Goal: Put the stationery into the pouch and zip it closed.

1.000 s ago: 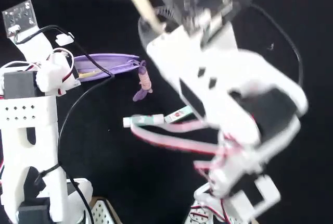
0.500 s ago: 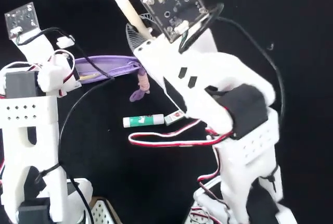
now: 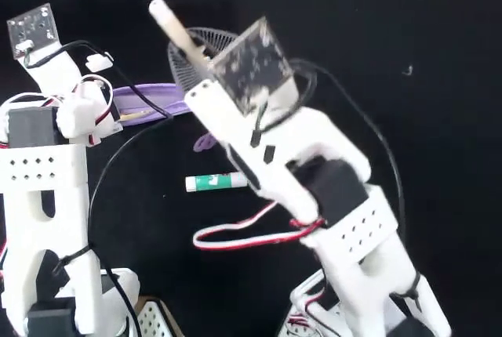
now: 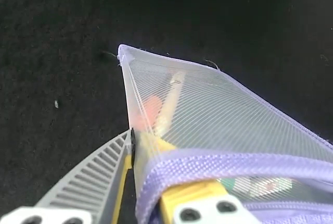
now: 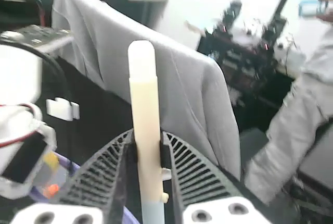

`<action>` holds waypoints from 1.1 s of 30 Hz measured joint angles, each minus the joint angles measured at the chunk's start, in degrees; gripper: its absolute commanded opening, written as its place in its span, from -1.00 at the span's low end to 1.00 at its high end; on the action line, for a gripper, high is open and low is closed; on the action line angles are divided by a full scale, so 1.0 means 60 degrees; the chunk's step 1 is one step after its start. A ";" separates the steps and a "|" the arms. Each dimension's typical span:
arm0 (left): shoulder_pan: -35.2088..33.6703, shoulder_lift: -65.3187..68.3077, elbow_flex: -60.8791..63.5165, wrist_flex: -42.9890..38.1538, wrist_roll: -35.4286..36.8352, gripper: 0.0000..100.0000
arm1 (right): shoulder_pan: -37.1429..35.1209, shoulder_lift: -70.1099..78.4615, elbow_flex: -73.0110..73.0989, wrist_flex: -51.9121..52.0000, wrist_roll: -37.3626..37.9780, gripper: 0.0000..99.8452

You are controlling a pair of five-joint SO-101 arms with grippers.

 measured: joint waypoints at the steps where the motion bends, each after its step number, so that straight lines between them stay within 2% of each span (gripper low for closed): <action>1: 0.0000 0.0000 0.0000 0.0000 0.0000 -0.94 | -0.0117 -0.0205 0.0440 -0.0410 0.0000 -0.98; 9: 0.0000 0.0000 0.0000 0.0000 0.0000 -0.94 | -0.0381 -0.1568 0.4308 -0.5099 -0.0088 -0.98; 15: -0.0015 0.0000 0.0000 0.0000 0.0000 -0.94 | -0.0484 -0.2051 0.6432 -0.8484 -0.1143 -0.98; 24: 0.0059 0.0000 0.0000 0.0000 0.0103 -0.94 | -0.0879 -0.2066 0.8366 -1.2205 -0.1289 -0.98; 27: 0.0278 0.0000 0.0000 0.0000 0.0176 -0.94 | -0.1114 -0.2066 0.8747 -1.2894 -0.1289 -0.98; 33: 0.0322 0.0000 0.0000 0.0000 0.0205 -0.94 | -0.1245 -0.2066 0.8821 -1.2879 -0.1289 -0.98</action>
